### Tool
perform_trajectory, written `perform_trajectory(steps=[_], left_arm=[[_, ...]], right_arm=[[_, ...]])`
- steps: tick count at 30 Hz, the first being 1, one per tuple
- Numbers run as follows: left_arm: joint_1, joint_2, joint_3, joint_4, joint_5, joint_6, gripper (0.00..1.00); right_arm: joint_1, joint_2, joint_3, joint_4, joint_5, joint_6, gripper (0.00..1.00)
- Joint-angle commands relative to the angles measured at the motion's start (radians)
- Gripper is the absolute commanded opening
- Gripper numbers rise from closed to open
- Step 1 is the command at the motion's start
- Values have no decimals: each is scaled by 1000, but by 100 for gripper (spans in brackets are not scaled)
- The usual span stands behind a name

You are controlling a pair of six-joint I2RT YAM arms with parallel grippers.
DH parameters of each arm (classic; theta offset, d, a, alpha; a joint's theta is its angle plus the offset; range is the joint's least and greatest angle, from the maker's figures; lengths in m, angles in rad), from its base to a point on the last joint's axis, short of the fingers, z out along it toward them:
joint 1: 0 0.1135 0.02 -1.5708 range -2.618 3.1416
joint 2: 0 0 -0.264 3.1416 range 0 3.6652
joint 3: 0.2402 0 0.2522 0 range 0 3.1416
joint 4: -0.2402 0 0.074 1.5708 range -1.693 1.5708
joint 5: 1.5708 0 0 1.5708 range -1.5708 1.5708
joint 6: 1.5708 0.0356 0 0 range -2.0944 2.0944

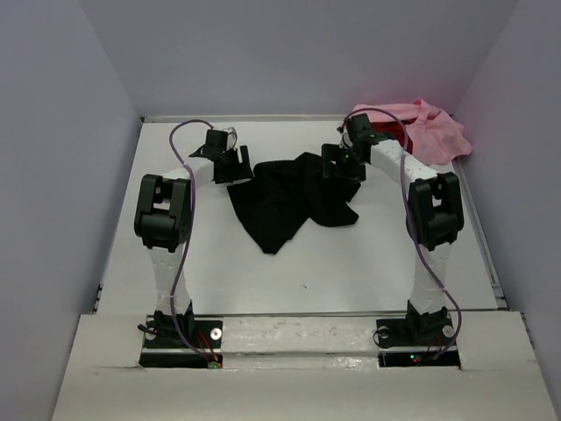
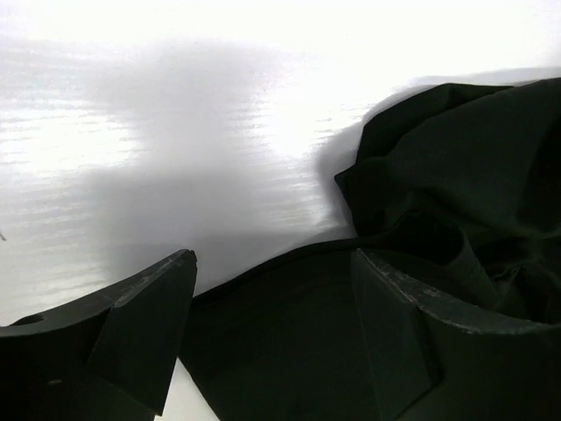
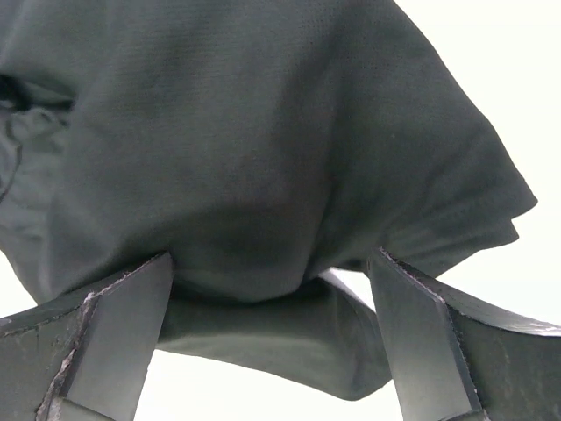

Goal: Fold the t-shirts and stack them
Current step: Flatten the tshirt out

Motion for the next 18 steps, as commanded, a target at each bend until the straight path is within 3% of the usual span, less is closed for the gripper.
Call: perform_trajectory(steps=[1, 16, 18], left_arm=[[-10, 43, 47, -37, 25, -2, 85], [-97, 17, 51, -103, 101, 13, 88], [-99, 6, 36, -110, 107, 13, 82]], right_arm=[[17, 42, 24, 47, -8, 8, 97], [37, 85, 66, 51, -34, 20, 97], [37, 86, 67, 53, -34, 20, 97]])
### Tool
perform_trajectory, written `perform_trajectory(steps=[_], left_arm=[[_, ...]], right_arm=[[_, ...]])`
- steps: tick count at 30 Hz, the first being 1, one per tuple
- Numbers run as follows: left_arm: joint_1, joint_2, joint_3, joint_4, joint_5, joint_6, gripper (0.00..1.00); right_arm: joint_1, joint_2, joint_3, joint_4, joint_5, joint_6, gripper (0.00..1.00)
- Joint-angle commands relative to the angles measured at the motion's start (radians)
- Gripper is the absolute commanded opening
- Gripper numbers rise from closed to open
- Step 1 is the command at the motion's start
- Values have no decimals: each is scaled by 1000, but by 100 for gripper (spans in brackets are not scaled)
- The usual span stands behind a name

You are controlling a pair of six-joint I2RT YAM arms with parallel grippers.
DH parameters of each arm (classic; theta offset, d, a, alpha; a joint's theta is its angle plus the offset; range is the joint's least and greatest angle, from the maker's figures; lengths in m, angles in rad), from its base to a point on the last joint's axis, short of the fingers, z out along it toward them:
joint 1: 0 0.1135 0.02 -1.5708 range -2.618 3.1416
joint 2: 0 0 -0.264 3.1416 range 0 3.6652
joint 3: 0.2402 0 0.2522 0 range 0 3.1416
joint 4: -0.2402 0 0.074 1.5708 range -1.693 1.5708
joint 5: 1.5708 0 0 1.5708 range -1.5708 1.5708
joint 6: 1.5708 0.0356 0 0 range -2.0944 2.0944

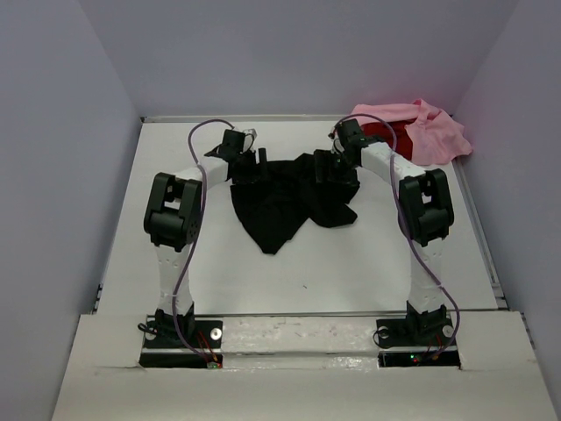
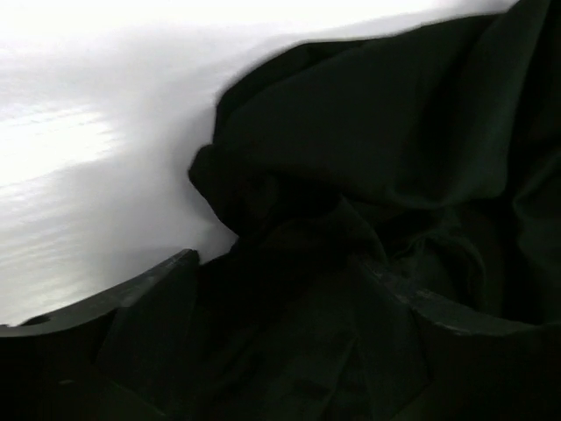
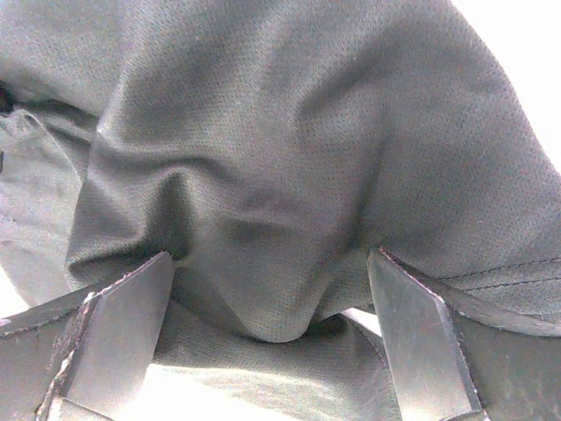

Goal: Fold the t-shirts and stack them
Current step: Flatten the tshirt out

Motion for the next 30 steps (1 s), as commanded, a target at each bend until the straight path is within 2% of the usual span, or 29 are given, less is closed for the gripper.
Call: perform_trajectory(steps=[1, 3, 6, 7, 9, 10, 11, 13, 14, 24, 30], left_arm=[[-13, -36, -29, -95, 50, 14, 77], [-13, -18, -33, -100, 66, 20, 49], [-14, 22, -24, -115, 70, 17, 0], [-13, 31, -20, -120, 75, 17, 0], [-13, 33, -18, -126, 75, 15, 0], [-14, 27, -20, -128, 64, 14, 0], [-14, 13, -18, -134, 52, 12, 0], [-14, -2, -7, -148, 15, 18, 0], [-11, -14, 9, -166, 1, 31, 0], [45, -34, 189, -267, -109, 71, 0], [78, -56, 362, -359, -143, 86, 0]], right_arm=[[4, -2, 47, 33, -7, 8, 97], [4, 3, 50, 33, -10, 10, 97], [4, 4, 55, 31, -15, 18, 97], [4, 6, 57, 31, -15, 18, 97], [4, 7, 55, 30, -16, 19, 88], [4, 7, 52, 30, -12, 19, 76], [4, 10, 50, 25, -5, 24, 34], [4, 13, 49, 16, 25, 25, 6], [4, 21, 53, 2, 31, 22, 0], [-17, -58, 89, -71, 203, 2, 0], [-104, -97, 207, -140, 182, 8, 0]])
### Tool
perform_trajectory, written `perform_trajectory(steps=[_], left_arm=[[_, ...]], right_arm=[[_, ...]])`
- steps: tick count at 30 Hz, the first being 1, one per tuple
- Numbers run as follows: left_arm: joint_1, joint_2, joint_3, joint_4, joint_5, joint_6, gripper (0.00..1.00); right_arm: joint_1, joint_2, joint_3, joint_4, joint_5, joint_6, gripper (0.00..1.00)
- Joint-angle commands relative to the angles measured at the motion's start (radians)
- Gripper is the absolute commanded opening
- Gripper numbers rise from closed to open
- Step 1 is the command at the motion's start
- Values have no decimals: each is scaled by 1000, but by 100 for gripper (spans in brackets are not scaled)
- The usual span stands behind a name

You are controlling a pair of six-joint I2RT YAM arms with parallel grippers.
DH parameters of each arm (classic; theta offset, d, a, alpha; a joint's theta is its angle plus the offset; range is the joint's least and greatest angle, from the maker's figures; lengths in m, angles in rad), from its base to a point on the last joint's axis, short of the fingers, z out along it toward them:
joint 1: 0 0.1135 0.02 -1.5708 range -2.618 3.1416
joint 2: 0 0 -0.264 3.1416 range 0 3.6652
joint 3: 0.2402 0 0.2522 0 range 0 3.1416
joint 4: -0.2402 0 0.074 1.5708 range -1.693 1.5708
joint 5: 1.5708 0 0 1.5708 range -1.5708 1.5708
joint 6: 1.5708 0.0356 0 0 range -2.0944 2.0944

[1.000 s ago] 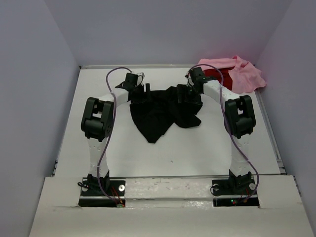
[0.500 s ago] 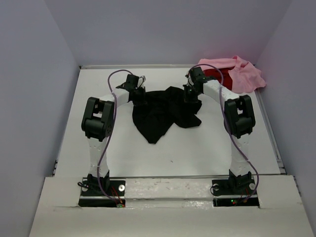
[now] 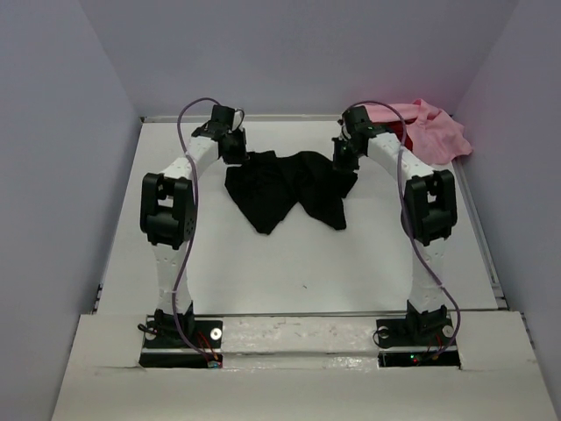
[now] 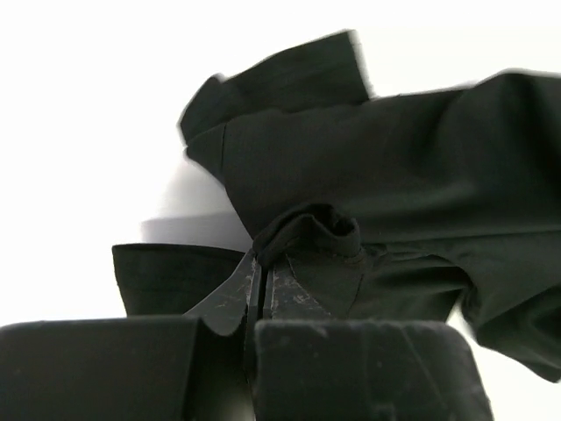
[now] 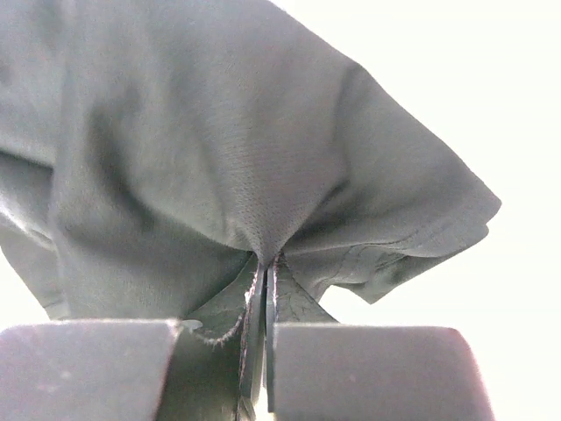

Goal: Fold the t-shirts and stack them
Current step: Flatten the tshirt out

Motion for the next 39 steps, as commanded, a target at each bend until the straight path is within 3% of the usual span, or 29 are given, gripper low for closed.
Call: perform_trajectory(steps=[1, 8, 14, 21, 33, 39], left_arm=[[25, -64, 145, -96, -88, 47, 0], [34, -70, 309, -162, -117, 58, 0], [34, -127, 293, -144, -162, 21, 0], [34, -279, 104, -20, -131, -53, 0], [34, -336, 93, -61, -156, -50, 0], [34, -356, 112, -61, -174, -56, 0]], right_arm=[[-88, -92, 145, -80, 51, -9, 0], [-186, -90, 385, -134, -7, 32, 0], [-196, -82, 474, -136, -22, 52, 0], [-196, -104, 468, -111, -24, 57, 0], [-196, -133, 408, -110, -52, 58, 0], [-196, -188, 218, -91, -91, 55, 0]])
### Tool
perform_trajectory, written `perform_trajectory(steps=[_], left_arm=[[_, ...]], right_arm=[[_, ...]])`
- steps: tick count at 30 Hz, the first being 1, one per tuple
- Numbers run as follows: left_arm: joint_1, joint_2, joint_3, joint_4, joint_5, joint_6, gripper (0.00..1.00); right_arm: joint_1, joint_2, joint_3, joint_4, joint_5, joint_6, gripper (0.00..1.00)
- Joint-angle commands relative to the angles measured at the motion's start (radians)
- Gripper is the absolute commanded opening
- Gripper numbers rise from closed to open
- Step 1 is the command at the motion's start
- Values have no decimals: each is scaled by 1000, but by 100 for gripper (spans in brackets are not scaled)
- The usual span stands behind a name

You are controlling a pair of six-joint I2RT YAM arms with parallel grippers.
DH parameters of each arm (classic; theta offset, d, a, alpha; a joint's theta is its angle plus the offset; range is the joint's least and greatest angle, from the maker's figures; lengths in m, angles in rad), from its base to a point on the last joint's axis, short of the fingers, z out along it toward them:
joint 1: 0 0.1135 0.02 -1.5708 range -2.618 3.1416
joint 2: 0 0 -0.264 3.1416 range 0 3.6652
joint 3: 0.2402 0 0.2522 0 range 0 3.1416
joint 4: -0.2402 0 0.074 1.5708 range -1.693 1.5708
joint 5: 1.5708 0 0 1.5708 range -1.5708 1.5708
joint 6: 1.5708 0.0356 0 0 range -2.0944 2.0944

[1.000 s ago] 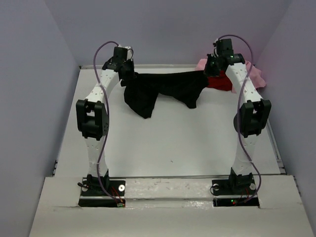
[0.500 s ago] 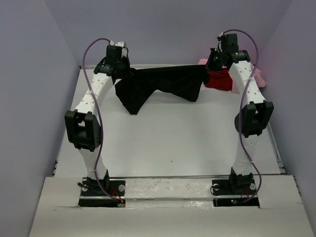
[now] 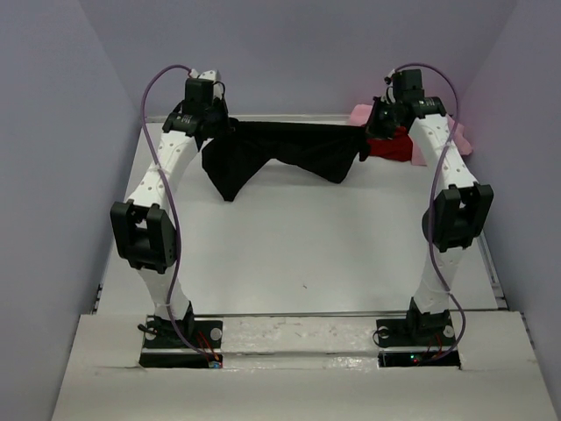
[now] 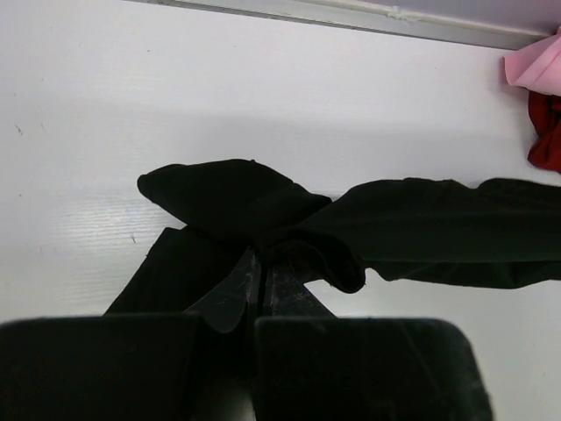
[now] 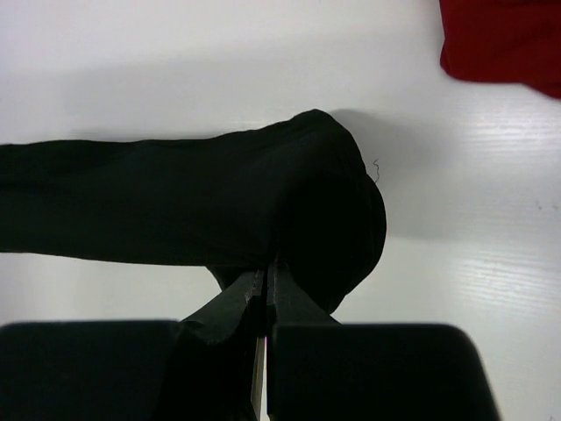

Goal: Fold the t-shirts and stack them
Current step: Flatten the tshirt out

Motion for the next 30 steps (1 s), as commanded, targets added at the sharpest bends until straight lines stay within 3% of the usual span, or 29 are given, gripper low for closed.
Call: perform_trajectory(steps=[1, 5, 9, 18, 21, 30], left_arm=[[9, -81, 22, 5, -38, -6, 0], [9, -87, 40, -4, -35, -20, 0], [8, -96, 53, -71, -9, -66, 0], [-183, -234, -137, -223, 69, -140, 0], [-266, -272, -180, -257, 120, -150, 0], [-411, -246, -135, -386, 242, -118, 0]], right_arm=[[-6, -79, -103, 28, -24, -5, 0], [3, -113, -229, 47, 41, -21, 0], [3, -79, -209, 65, 54, -16, 0], [3, 307, 314, -22, -66, 30, 0], [17, 407, 423, -18, -127, 54, 0], [136, 489, 383, 177, -492, 171, 0]])
